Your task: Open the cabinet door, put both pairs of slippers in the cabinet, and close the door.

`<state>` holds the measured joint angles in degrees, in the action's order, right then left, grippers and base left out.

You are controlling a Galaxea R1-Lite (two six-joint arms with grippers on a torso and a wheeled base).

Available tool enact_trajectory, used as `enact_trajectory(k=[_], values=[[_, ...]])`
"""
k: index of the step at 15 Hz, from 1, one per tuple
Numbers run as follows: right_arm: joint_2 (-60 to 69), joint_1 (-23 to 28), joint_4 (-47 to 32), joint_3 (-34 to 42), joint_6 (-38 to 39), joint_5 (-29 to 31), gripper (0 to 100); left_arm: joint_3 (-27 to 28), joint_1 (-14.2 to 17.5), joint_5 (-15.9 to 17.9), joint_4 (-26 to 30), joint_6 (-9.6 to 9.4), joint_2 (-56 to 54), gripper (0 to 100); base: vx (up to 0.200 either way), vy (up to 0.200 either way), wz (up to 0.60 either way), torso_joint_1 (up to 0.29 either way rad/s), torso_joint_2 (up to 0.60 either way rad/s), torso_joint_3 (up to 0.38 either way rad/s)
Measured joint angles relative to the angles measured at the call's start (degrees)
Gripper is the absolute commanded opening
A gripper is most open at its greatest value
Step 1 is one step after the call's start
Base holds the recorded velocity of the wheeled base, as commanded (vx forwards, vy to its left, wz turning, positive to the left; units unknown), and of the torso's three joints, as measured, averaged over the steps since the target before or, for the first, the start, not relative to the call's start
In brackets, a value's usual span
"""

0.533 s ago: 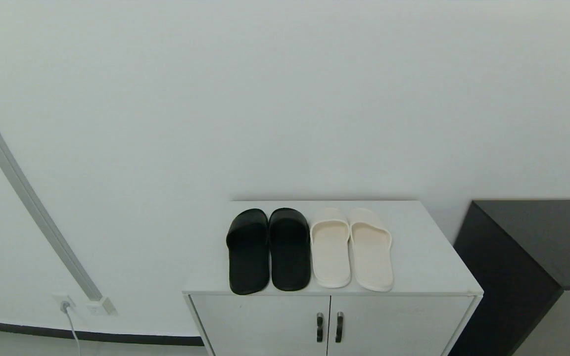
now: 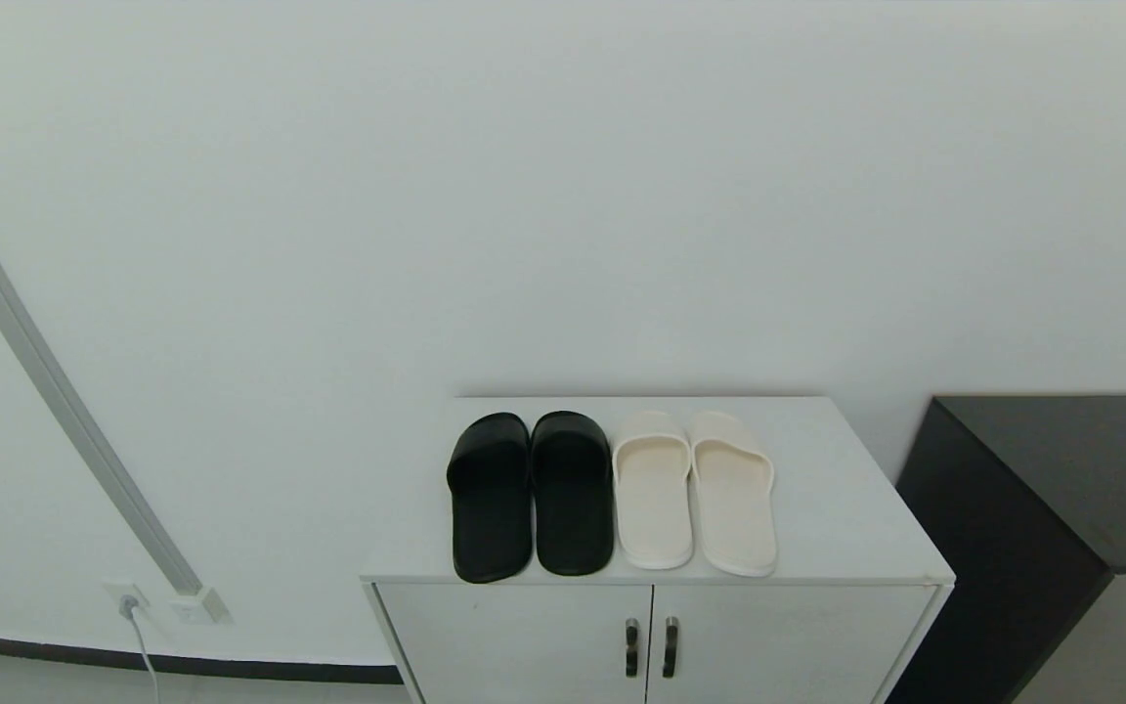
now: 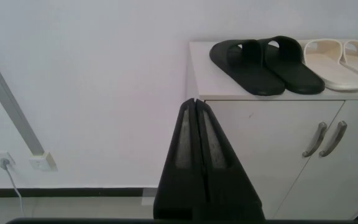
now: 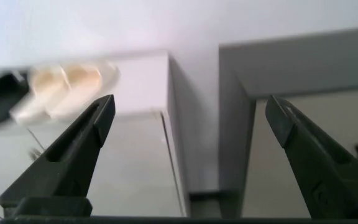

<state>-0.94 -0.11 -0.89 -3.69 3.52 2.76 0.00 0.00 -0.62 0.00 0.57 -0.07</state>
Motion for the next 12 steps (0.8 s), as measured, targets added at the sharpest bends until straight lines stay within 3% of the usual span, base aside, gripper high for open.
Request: enact_trajectory(k=[3, 6, 10, 12], values=[[-6.4, -0.7, -4.8, -10.9, 2.4, -2.2, 100, 0.0, 0.0, 0.0, 0.0, 0.09, 0.0, 0, 0.000, 0.000, 0.00, 0.000, 0.00, 0.000], [-16.2, -1.4, -4.7, -12.0, 2.6, -6.3, 100, 0.0, 0.0, -0.1, 0.0, 0.11, 0.0, 0, 0.000, 0.000, 0.00, 0.000, 0.00, 0.000], [-31.5, -3.3, 4.1, -11.8, 2.8, -8.7, 100, 0.0, 0.0, -0.1, 0.0, 0.07, 0.0, 0, 0.000, 0.000, 0.00, 0.000, 0.00, 0.000], [-40.3, -7.2, 11.6, -11.8, 3.8, -8.1, 100, 0.0, 0.0, 0.0, 0.0, 0.05, 0.0, 0, 0.000, 0.000, 0.00, 0.000, 0.00, 0.000]])
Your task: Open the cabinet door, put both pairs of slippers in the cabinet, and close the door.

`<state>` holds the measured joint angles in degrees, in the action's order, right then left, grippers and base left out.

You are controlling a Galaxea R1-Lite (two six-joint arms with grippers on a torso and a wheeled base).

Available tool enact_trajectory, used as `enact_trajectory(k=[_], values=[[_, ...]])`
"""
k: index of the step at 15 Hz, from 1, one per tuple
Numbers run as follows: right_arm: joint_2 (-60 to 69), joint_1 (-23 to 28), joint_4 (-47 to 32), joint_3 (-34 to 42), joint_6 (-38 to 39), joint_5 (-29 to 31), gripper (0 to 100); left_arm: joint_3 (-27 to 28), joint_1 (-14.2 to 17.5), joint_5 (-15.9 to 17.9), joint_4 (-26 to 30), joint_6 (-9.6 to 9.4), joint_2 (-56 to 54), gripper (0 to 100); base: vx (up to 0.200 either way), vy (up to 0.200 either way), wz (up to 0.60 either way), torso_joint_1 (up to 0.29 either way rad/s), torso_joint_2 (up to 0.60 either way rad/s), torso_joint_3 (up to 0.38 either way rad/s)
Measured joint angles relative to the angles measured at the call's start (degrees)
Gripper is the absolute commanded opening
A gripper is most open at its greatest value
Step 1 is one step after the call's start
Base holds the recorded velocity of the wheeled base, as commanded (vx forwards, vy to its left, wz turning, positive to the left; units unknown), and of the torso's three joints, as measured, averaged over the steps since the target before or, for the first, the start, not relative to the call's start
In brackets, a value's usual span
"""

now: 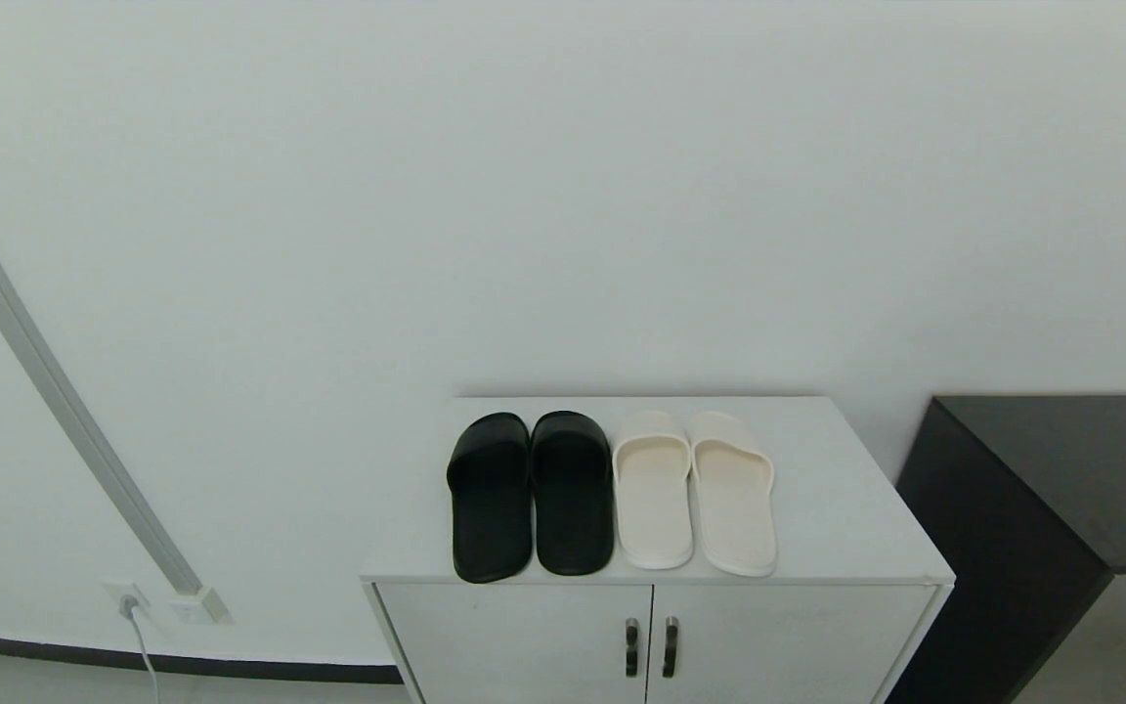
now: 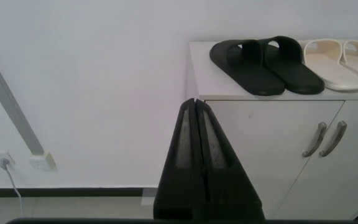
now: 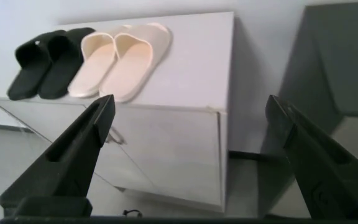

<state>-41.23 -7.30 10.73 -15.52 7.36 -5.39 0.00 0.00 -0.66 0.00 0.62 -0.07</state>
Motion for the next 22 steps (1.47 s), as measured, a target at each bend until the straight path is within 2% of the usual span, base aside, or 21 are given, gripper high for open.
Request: enact_trajectory(k=[3, 6, 9, 16, 22], values=[[-10.9, -11.5, 7.7, -2.4, 4.4, 8.2, 100, 0.0, 0.0, 0.0, 0.0, 0.00, 0.0, 0, 0.000, 0.000, 0.00, 0.000, 0.00, 0.000], [-20.5, -25.9, 10.0, -8.2, 8.7, 19.8, 100, 0.0, 0.0, 0.0, 0.0, -0.02, 0.0, 0, 0.000, 0.000, 0.00, 0.000, 0.00, 0.000], [-30.5, -34.7, 10.7, -14.6, 12.7, 26.8, 100, 0.0, 0.0, 0.0, 0.0, 0.00, 0.0, 0, 0.000, 0.000, 0.00, 0.000, 0.00, 0.000], [-49.3, -42.3, 16.3, -25.4, 15.4, 34.5, 100, 0.0, 0.0, 0.0, 0.0, 0.00, 0.0, 0, 0.000, 0.000, 0.00, 0.000, 0.00, 0.000], [-62.5, -44.2, 21.9, -31.4, 15.5, 43.7, 100, 0.0, 0.0, 0.0, 0.0, 0.02, 0.0, 0, 0.000, 0.000, 0.00, 0.000, 0.00, 0.000]])
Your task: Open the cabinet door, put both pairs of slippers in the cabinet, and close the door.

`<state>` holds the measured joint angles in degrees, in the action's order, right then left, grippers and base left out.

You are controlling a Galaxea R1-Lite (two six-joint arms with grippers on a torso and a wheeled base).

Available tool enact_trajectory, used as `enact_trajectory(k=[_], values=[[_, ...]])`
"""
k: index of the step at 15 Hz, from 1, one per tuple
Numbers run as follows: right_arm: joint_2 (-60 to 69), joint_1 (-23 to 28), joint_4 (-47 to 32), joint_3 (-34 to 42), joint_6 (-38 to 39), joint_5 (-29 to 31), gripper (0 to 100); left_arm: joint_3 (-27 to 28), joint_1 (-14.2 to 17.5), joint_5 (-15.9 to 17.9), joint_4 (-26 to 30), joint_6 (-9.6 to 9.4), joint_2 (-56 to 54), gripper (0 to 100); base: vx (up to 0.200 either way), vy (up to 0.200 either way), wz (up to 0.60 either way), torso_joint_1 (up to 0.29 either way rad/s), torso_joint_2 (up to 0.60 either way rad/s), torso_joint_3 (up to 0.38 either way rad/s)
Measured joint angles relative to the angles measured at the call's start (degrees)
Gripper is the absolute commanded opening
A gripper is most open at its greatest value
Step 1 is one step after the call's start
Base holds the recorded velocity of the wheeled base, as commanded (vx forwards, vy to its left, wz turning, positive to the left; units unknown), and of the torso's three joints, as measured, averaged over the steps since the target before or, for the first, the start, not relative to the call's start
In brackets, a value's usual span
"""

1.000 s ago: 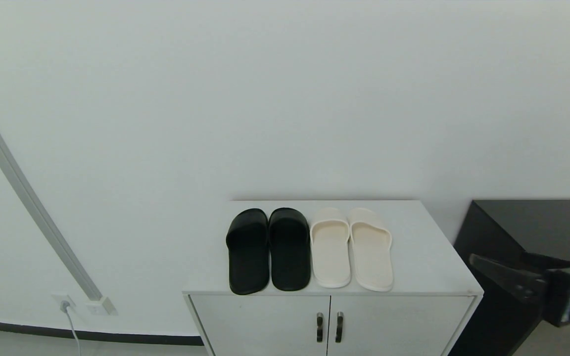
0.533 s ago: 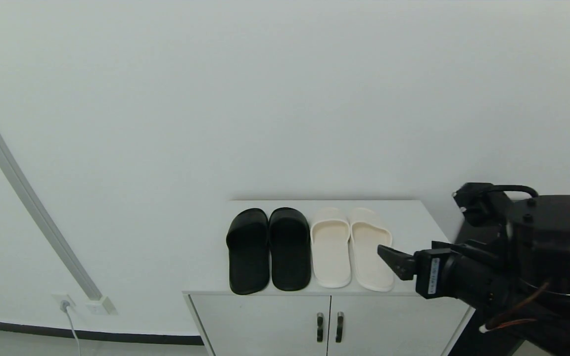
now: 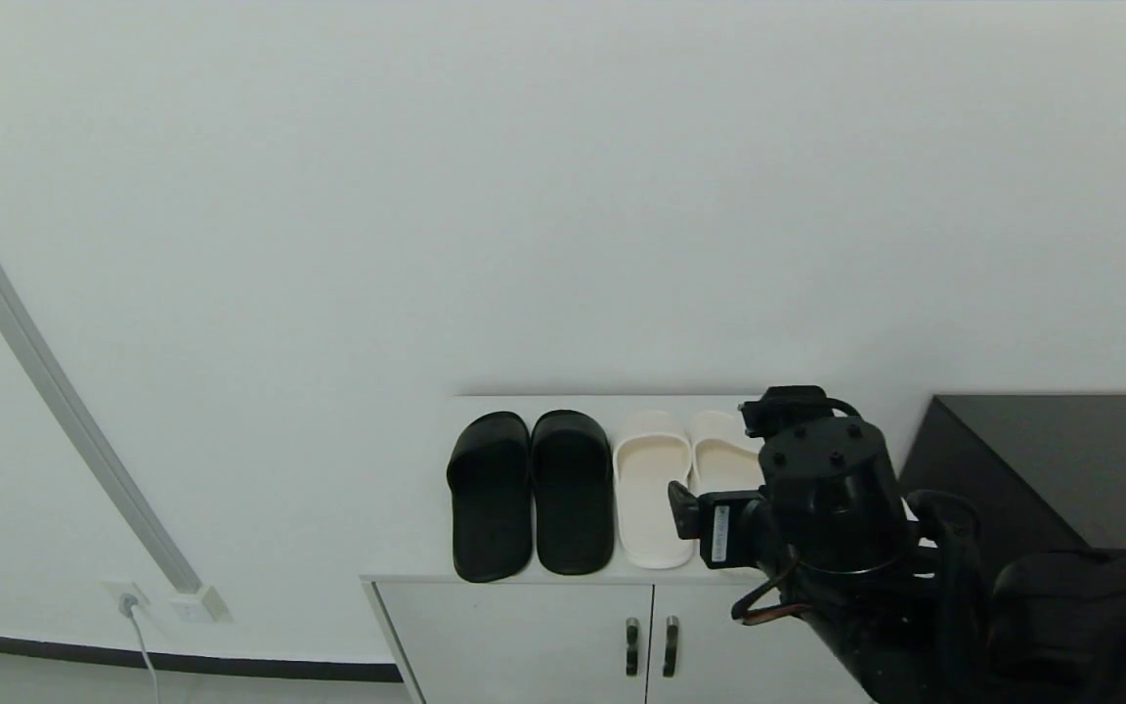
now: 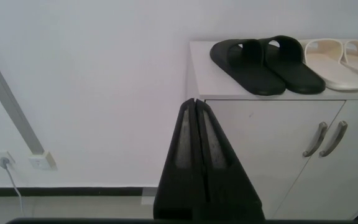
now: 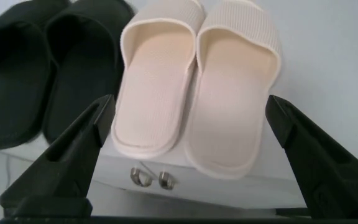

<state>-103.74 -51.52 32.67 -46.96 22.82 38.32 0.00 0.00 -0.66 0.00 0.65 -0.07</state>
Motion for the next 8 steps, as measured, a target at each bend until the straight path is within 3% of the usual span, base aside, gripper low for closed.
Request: enact_trajectory(k=[8], values=[[-13.8, 3.8, 1.5, -10.5, -0.2, 2.0, 100, 0.0, 0.0, 0.0, 0.0, 0.04, 0.0, 0, 0.000, 0.000, 0.00, 0.000, 0.00, 0.000]])
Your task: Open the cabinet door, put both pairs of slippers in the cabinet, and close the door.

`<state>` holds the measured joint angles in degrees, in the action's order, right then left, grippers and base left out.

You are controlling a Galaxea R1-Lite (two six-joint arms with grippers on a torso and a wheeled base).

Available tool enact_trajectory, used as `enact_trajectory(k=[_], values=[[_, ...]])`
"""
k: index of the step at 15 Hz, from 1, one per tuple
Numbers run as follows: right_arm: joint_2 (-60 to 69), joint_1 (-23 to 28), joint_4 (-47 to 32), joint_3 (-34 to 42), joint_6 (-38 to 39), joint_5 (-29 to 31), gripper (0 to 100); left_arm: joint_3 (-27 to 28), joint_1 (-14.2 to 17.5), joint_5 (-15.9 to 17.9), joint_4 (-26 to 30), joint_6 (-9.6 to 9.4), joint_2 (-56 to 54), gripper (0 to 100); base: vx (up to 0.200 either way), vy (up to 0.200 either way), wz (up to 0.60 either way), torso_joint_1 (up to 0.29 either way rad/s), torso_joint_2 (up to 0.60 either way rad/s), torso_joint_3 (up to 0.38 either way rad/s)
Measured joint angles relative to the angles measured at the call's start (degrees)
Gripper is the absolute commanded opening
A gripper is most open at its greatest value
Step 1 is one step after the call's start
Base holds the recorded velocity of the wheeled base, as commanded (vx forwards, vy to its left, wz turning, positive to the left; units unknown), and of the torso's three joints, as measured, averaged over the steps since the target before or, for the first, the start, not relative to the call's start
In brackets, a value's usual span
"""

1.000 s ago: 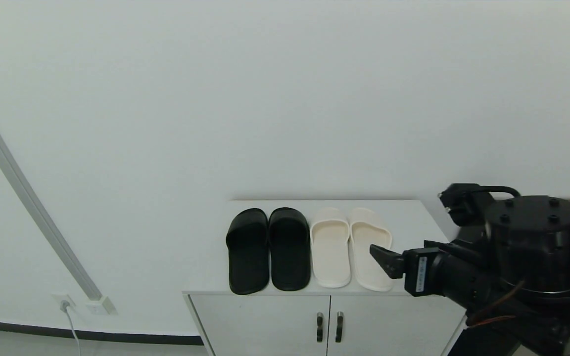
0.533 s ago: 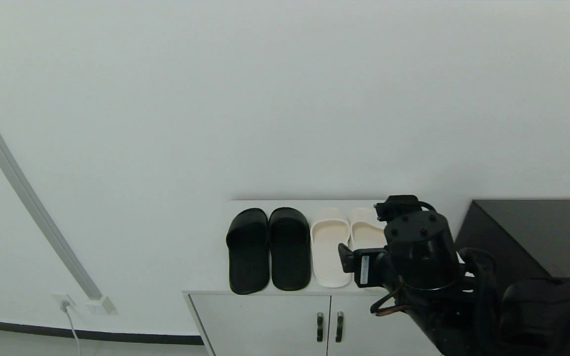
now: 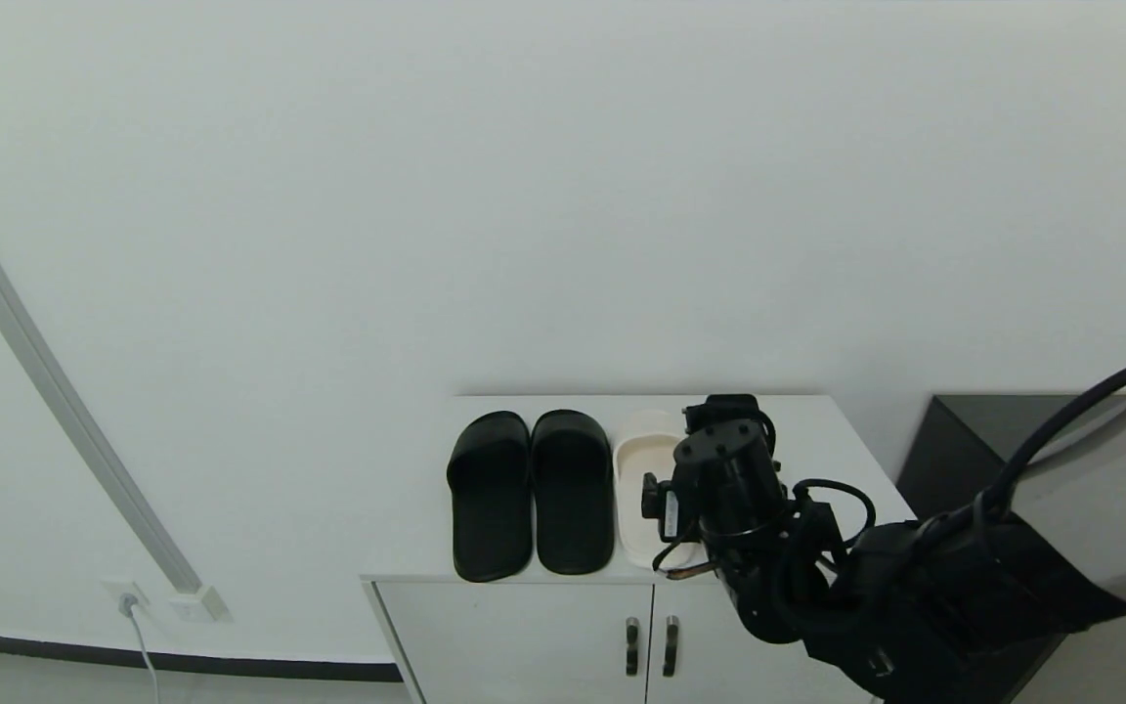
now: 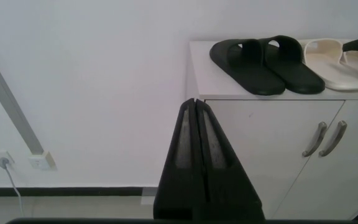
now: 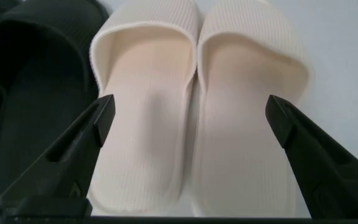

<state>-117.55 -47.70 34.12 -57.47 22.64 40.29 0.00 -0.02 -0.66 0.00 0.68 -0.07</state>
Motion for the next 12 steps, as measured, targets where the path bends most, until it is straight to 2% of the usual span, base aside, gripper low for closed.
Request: enact_trajectory(k=[12], values=[[-10.0, 4.6, -0.2, -11.5, -3.0, -1.0, 100, 0.0, 0.0, -0.1, 0.0, 0.10, 0.0, 0, 0.000, 0.000, 0.00, 0.000, 0.00, 0.000]])
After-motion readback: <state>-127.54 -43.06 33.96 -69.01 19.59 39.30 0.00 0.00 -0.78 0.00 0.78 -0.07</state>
